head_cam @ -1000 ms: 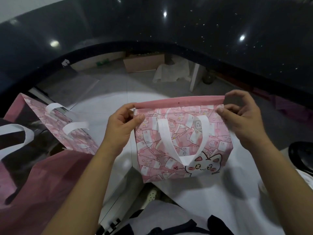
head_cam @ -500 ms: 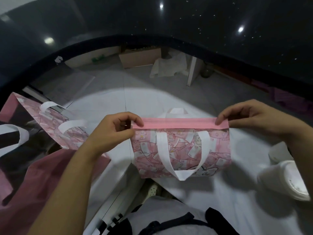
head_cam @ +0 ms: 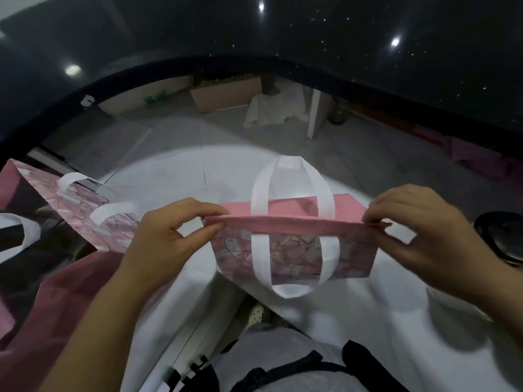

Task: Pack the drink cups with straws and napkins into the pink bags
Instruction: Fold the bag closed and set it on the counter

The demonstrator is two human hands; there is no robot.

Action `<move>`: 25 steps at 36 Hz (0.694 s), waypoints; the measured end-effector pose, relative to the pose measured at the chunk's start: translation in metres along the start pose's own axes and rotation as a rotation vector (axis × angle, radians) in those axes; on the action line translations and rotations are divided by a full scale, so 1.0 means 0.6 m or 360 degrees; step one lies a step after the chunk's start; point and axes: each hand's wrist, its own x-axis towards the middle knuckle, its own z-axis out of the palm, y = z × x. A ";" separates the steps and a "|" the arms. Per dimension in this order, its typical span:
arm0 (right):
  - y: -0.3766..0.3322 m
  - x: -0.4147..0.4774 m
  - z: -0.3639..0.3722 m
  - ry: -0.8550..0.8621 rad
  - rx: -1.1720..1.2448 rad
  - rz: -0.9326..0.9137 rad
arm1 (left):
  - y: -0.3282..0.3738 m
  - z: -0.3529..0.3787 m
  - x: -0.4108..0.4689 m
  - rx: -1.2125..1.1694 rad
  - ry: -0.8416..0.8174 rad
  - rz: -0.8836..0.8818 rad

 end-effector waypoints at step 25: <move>-0.036 0.063 0.030 -0.0318 -0.0157 -0.0452 | 0.096 0.003 0.031 0.0858 -0.0578 0.0643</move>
